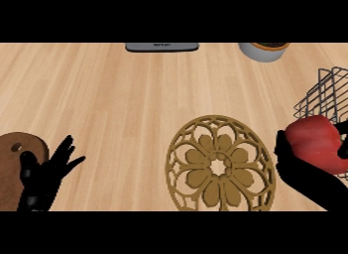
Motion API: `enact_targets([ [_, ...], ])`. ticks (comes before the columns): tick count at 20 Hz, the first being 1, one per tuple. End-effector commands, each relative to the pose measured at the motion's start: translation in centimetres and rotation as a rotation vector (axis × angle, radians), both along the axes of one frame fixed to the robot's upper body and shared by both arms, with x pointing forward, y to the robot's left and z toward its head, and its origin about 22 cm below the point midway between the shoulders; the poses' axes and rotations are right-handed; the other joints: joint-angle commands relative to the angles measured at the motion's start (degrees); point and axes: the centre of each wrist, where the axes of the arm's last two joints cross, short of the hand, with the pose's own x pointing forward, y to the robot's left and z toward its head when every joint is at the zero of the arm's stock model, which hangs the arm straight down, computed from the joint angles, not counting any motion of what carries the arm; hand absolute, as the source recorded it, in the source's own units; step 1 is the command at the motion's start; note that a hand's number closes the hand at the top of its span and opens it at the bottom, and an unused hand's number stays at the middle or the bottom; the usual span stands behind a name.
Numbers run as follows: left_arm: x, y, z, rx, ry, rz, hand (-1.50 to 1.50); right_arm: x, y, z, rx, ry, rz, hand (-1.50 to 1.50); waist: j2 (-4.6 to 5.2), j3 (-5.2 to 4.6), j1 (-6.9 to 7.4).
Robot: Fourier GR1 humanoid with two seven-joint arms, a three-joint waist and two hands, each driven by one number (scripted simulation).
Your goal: Pick the bell pepper from the placemat and place it in the basket
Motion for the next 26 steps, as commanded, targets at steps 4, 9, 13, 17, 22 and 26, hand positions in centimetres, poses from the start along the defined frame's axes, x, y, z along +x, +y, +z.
enact_targets([
  [4, -1.6, -0.4, -2.8, -0.003, 0.100, -0.010, 0.00, 0.3, -2.5, 4.7, 0.063, 0.035, -0.115, 1.50, 0.45, -0.54, 0.33],
  [9, -0.6, -1.1, -1.5, -0.007, 0.095, 0.001, 0.00, 2.0, -6.7, 5.6, 0.046, 0.062, -0.132, 1.50, 0.45, -0.41, 0.01],
  [13, -0.2, -0.4, -1.4, -0.001, 0.101, 0.009, 0.00, 4.0, -10.4, 6.7, 0.027, 0.076, -0.162, 1.50, 0.55, -0.42, 0.09],
  [17, -1.5, 0.7, -2.0, 0.007, 0.085, -0.004, 0.00, 6.0, -13.2, 5.7, 0.029, 0.100, -0.146, 1.50, 0.68, -0.43, 0.86],
  [22, 0.1, -0.7, -1.6, 0.007, 0.077, -0.018, 0.00, 7.1, -16.7, 3.4, 0.108, 0.092, -0.154, 1.50, 0.78, -0.39, 0.70],
  [26, -2.8, -1.6, -3.3, -0.019, 0.113, -0.006, 0.00, 7.6, -17.0, 0.2, 0.273, 0.048, -0.164, 1.50, 0.79, -0.37, 1.19],
])
